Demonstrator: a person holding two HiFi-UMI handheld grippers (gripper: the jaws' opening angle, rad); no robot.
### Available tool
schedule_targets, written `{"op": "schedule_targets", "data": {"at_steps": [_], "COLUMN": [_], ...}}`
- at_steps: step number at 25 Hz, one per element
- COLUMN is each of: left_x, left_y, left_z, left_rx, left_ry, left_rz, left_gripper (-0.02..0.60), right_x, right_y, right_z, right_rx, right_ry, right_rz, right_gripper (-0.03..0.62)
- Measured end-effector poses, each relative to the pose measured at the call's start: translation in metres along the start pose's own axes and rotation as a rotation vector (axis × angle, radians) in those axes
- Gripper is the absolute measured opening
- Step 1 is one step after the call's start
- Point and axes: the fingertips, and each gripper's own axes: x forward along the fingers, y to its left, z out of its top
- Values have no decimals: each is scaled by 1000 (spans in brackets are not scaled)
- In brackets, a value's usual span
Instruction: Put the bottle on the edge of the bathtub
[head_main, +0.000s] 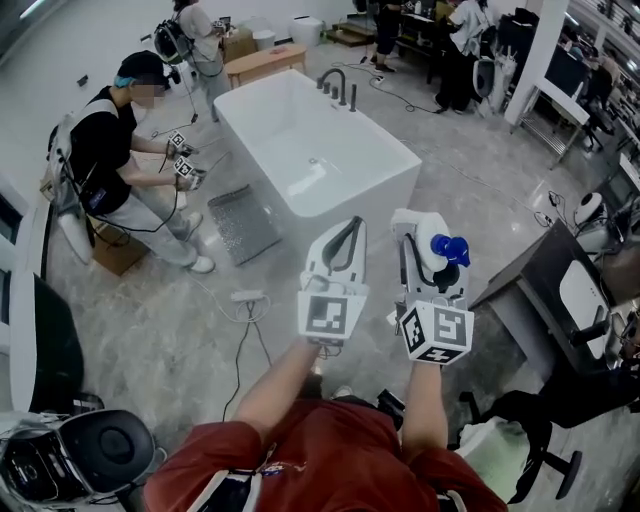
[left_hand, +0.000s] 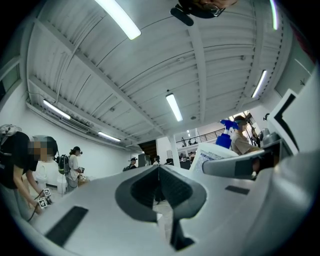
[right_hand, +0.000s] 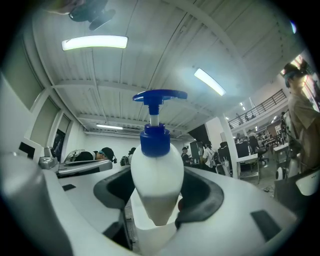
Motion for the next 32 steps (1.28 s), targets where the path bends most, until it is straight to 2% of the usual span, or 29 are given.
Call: {"op": "schedule_targets", "data": {"at_steps": [6, 9, 17, 25, 32], "left_x": [13, 23, 74, 141, 201], "left_y": [-7, -5, 13, 57, 101], "left_z": [-6, -10, -29, -53, -74], "left_rx": [26, 5, 8, -7, -53], "left_ry": [2, 2, -14, -19, -21], "left_rz": [-13, -27, -40, -41, -40], "left_gripper": [15, 15, 15, 15, 15], "right_x": [7, 17, 70, 152, 228], "right_y": [-12, -16, -32, -38, -41], "right_z": [-1, -3, -16, -32, -39], "right_rx": [-3, 1, -22, -36, -56], "right_ry": [-14, -16, -7, 13, 21], "right_rz": [5, 0, -5, 1, -11], "right_gripper": [272, 272, 272, 272, 272]}}
